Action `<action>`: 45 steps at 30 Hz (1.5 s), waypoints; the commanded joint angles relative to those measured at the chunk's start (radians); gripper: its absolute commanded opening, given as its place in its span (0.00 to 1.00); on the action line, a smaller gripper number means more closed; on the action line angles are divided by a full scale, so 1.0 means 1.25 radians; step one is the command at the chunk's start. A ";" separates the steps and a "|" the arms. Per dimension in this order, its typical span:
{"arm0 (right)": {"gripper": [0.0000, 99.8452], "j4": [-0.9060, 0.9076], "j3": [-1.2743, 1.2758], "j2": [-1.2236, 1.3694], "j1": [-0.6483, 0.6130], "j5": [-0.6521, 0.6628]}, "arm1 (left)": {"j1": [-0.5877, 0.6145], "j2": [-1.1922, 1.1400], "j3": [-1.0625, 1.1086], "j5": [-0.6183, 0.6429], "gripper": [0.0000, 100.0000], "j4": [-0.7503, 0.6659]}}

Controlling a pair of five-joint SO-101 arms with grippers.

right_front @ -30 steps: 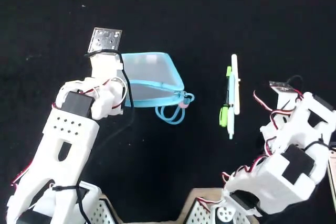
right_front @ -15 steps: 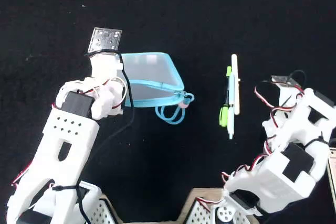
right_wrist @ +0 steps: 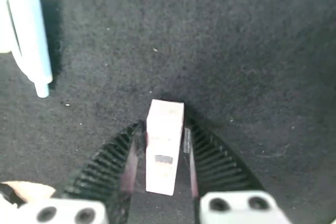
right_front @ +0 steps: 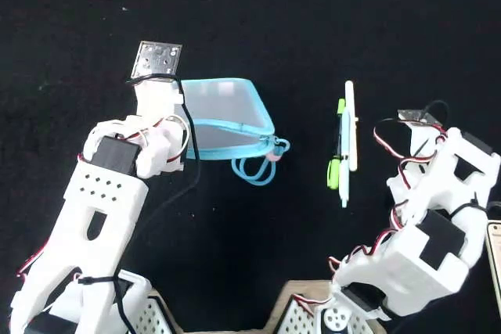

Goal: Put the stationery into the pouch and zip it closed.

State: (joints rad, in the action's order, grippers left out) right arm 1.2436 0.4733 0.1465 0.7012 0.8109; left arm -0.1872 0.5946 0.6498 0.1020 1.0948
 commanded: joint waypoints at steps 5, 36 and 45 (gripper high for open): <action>0.19 -0.007 -0.087 -0.001 -0.016 0.009 | -0.009 -0.006 0.015 0.009 0.03 0.002; 0.19 0.012 -0.025 0.008 -0.038 -0.080 | -0.009 -0.006 0.015 0.009 0.03 0.002; 0.19 -0.029 -0.033 0.089 -0.037 -0.082 | -0.009 -0.006 0.015 0.009 0.03 0.004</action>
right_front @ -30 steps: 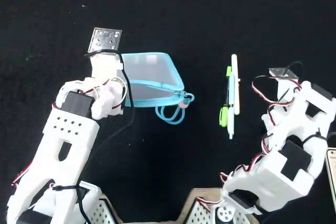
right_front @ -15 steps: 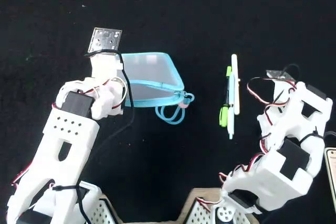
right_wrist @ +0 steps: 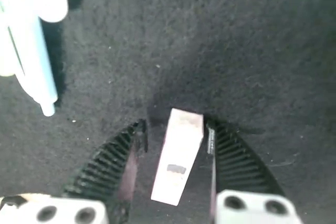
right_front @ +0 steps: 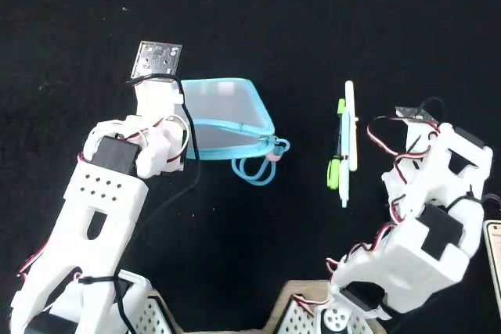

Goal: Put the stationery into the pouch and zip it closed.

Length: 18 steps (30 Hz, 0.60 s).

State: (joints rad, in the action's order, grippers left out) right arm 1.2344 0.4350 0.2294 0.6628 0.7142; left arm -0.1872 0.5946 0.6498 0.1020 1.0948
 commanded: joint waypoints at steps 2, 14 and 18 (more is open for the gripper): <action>0.16 -0.022 -0.003 0.023 -0.006 -0.006 | -0.009 -0.006 0.015 0.009 0.03 0.004; 0.20 0.093 -0.099 0.025 0.028 0.000 | -0.009 -0.006 0.015 0.009 0.03 0.002; 0.18 0.091 -0.099 0.029 0.028 0.000 | -0.009 -0.006 0.015 0.009 0.03 0.002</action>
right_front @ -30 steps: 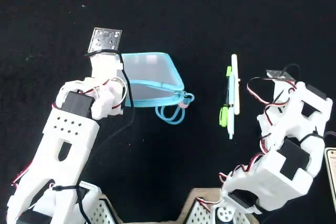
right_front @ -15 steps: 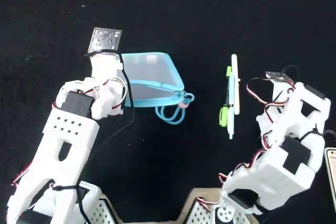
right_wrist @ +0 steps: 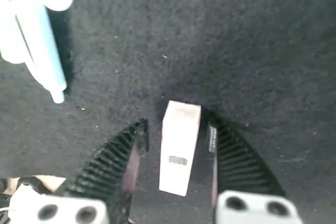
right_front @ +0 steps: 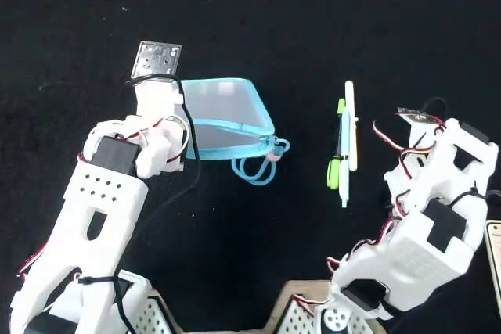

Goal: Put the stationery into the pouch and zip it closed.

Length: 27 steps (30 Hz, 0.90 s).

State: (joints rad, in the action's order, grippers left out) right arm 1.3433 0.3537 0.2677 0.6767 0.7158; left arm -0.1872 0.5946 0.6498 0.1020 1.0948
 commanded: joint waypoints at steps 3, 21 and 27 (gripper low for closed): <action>0.14 0.002 -0.034 -0.002 0.017 0.004 | -0.009 -0.006 0.015 0.009 0.03 0.002; 0.01 0.164 -0.015 -0.489 -0.077 -0.065 | -0.009 -0.006 0.015 0.009 0.03 0.002; 0.01 0.128 0.023 -0.719 -0.250 -0.238 | -0.009 -0.006 0.015 0.009 0.03 0.001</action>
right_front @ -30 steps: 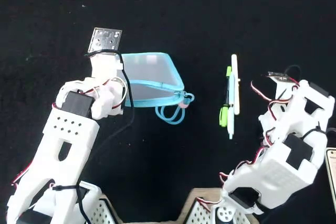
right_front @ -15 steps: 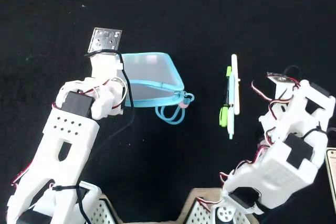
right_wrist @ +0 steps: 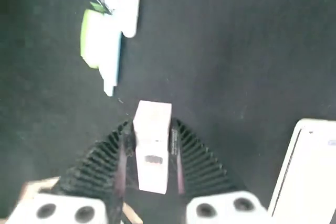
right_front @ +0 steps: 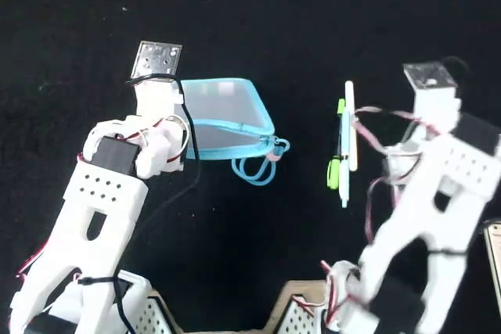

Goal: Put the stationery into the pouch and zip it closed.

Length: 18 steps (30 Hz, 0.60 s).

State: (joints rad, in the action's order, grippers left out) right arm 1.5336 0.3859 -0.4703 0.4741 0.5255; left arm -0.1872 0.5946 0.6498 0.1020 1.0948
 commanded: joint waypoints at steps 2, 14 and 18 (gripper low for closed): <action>0.01 -0.036 -0.008 -0.193 -0.167 -0.163 | -0.009 -0.006 0.015 0.009 0.03 0.001; 0.01 -0.257 0.031 -0.455 -0.690 -0.400 | -0.009 -0.006 0.015 0.009 0.03 0.002; 0.01 -0.354 0.134 -0.484 -0.788 -0.400 | -0.009 -0.006 0.015 0.009 0.03 0.002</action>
State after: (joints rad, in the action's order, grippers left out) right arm 1.1914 0.4994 -1.0426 -0.4281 0.0361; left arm -0.1872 0.5946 0.6498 0.1020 1.0948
